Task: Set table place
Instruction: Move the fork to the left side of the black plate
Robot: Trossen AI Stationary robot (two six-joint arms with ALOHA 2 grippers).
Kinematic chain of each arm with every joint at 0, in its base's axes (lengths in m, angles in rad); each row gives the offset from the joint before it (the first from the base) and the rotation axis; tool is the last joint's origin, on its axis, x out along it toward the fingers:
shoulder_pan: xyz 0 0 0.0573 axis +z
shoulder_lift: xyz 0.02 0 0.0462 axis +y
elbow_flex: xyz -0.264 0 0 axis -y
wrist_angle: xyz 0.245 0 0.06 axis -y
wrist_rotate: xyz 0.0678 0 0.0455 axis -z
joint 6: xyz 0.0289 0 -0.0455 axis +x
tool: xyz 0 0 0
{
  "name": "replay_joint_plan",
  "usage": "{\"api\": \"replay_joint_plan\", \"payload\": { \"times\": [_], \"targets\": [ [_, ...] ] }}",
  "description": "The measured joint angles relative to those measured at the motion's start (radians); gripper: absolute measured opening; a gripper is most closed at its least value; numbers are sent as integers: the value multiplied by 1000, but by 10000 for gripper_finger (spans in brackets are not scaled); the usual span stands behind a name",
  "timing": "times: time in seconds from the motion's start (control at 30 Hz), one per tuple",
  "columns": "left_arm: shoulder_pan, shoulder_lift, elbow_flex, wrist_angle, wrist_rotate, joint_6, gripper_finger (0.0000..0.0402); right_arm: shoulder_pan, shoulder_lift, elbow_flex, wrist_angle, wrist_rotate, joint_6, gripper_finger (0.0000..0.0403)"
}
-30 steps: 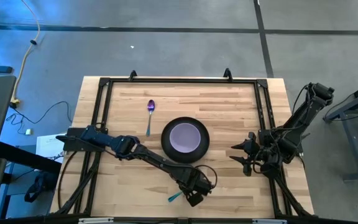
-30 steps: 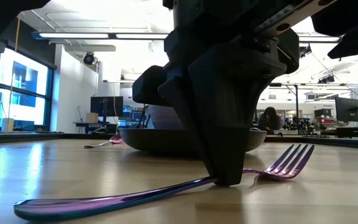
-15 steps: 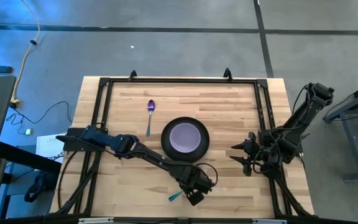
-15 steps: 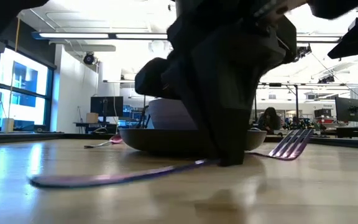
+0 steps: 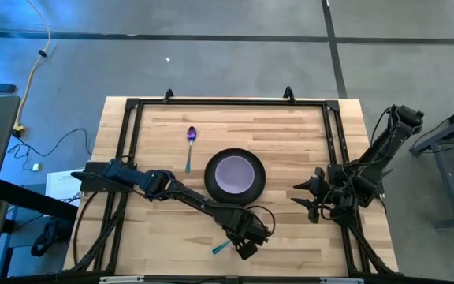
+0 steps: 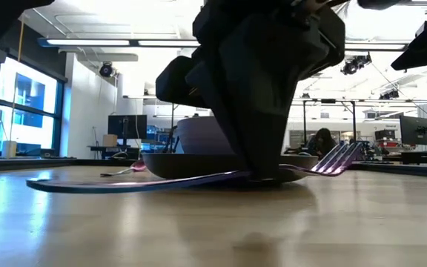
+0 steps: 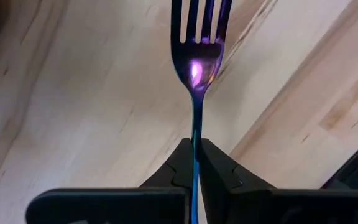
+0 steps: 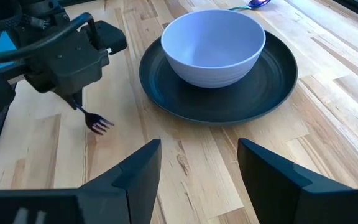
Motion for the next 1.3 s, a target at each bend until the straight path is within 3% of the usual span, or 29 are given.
{"api": "replay_joint_plan", "payload": {
  "times": [0.43,0.7,1.3],
  "targets": [
    [-2,-19,0,-14,18,7,0,0,0,0,0,0,0,204],
    [5,-72,2,-82,-46,6,0,0,0,0,-1,0,-3,204],
    [-7,-69,1,-131,-51,-22,0,0,0,0,12,-2,1,204]
  ]
}}
